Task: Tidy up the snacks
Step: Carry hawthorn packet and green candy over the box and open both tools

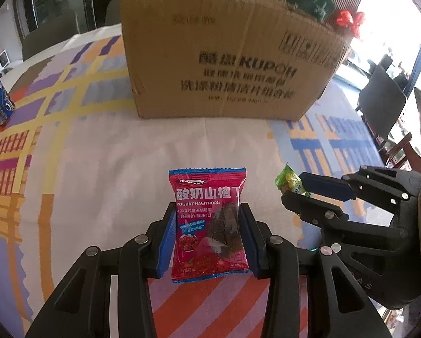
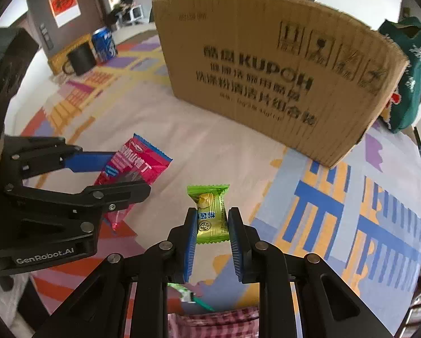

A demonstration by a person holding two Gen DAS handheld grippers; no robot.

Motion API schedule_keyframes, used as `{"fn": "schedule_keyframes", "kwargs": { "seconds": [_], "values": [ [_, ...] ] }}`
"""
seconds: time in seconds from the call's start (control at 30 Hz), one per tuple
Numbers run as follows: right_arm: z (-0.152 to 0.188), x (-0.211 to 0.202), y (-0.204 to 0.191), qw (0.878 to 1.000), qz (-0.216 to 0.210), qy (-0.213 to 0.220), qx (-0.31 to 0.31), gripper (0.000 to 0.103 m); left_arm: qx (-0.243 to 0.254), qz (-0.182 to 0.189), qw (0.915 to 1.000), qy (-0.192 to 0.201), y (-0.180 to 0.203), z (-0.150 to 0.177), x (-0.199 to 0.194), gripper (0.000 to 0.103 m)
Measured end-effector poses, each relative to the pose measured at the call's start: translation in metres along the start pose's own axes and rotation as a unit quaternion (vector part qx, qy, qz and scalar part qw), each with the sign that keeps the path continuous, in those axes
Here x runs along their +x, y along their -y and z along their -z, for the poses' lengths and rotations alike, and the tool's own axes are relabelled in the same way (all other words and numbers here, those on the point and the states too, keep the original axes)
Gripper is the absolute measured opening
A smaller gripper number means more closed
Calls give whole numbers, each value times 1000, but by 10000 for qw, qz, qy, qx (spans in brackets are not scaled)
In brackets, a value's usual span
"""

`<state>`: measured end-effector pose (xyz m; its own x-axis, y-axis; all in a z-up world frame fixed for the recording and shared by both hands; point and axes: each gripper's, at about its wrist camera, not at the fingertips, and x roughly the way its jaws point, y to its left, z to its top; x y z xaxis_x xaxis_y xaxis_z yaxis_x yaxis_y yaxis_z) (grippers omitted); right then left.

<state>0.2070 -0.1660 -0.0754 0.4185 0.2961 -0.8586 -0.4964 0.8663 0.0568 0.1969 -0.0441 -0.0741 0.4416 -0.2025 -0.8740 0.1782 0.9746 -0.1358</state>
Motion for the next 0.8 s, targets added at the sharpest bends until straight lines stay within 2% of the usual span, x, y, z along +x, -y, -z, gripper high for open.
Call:
{"fn": "schedule_keyframes", "kwargs": {
  "seconds": [0.4,0.8],
  "values": [
    [-16,-48,3,9959,75,788,429,23,78,27,9974,711,0,-20,-50,42],
    [-48,-94,3,9847,319,1617,561,23,125,-26,9906,1359,-1,-58,-90,42]
  ]
}}
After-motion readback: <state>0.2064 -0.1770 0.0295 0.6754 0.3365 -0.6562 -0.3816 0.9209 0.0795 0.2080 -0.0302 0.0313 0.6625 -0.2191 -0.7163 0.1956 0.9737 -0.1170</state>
